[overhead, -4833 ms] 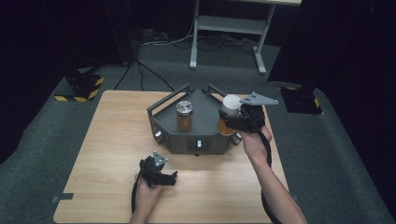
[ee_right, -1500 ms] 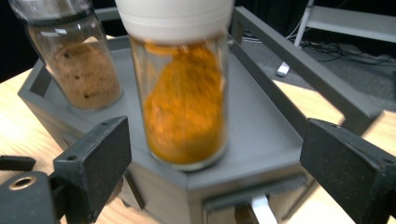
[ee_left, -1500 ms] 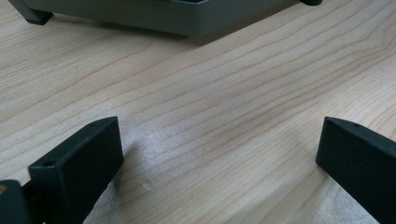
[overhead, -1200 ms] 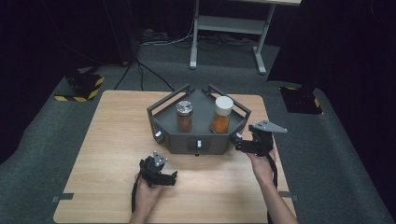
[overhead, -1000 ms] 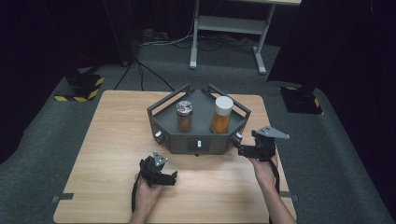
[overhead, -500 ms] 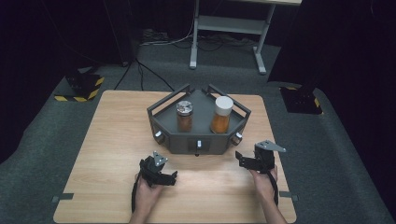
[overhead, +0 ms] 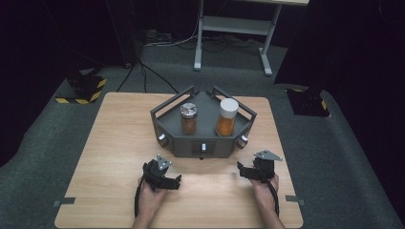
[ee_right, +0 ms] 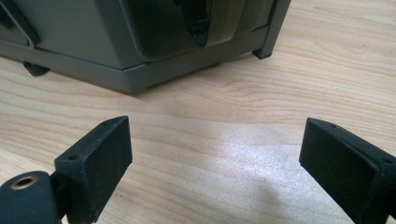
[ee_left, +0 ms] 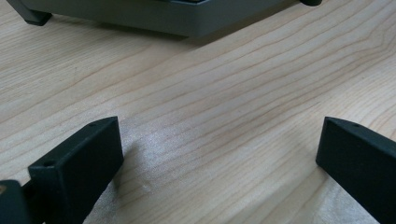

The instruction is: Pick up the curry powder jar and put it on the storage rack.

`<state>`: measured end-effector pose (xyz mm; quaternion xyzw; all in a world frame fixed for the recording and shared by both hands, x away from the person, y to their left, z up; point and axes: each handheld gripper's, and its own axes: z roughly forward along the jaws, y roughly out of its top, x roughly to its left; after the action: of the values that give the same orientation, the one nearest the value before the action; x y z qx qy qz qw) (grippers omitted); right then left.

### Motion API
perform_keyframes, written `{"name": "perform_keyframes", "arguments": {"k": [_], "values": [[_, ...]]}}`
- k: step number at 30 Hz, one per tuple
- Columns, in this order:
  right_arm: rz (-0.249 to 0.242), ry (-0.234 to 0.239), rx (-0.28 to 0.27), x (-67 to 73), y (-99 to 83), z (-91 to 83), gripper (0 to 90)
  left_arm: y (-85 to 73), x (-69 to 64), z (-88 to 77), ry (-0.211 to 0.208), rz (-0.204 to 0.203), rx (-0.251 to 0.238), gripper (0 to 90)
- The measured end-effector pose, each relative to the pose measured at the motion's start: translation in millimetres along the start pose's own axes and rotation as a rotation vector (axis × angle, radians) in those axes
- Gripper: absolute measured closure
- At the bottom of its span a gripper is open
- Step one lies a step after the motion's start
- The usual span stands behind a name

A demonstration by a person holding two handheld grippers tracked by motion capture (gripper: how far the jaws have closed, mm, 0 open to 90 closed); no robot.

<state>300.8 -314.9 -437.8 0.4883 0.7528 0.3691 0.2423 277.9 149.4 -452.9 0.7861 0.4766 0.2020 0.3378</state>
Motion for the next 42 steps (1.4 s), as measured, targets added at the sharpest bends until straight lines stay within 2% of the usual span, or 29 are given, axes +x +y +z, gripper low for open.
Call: {"name": "perform_keyframes", "arguments": {"k": [5,21,29,33,42], "values": [[-0.01,-0.006,0.011,5.3,-1.8,2.8,9.4,0.0,0.0,0.0,0.0,0.0,0.0,0.5],[-0.01,0.003,0.044,5.7,-5.2,12.0,9.5,0.0,0.1,0.1,-0.001,0.001,0.0,0.5],[-0.051,-0.006,0.079,11.6,0.5,15.3,9.8,0.0,0.2,0.1,-0.001,0.001,0.0,0.5],[-0.031,0.005,0.087,7.8,2.0,16.3,9.5,0.0,0.1,0.1,-0.001,0.001,0.0,0.6],[-0.032,0.005,0.088,7.9,2.1,16.4,9.2,0.0,0.2,0.1,-0.001,0.001,0.0,0.5]]}}
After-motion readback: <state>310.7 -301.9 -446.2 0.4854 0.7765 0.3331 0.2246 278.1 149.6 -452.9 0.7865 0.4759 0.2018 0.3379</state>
